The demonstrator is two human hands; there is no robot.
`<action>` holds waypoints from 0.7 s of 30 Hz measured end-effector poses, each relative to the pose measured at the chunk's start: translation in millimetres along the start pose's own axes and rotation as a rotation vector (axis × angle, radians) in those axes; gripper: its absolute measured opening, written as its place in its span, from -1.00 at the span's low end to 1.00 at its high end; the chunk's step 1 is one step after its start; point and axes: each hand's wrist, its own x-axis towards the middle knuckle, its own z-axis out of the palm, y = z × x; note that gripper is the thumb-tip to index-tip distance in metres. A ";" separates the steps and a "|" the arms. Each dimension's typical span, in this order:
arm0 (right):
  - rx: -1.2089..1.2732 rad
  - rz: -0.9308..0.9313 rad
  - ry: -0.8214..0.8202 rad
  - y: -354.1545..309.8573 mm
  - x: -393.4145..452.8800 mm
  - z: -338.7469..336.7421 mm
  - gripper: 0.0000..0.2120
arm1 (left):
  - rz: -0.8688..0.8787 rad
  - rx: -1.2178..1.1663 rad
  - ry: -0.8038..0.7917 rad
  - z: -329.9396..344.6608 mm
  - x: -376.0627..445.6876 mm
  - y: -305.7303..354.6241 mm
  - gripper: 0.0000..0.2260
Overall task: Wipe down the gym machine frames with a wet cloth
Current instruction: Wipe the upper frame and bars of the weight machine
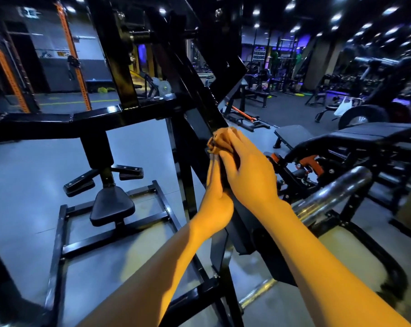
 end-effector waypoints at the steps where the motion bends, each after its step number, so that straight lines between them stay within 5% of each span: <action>1: 0.001 -0.004 0.030 1.8 -17.1 -4.8 -0.54 | 0.011 -0.007 -0.002 0.1 0.4 1.1 -0.27; 10: -0.032 0.014 0.027 -4.9 17.4 8.7 -0.50 | -0.027 -0.155 0.029 0.4 -0.3 8.8 -0.24; 16: -0.061 0.067 0.088 13.9 -62.2 -17.2 -0.52 | -0.071 -0.037 0.004 -1.0 -5.5 10.5 -0.25; 21: -0.039 0.026 0.032 1.5 5.3 4.2 -0.57 | -0.039 -0.074 0.014 2.5 -3.4 11.7 -0.21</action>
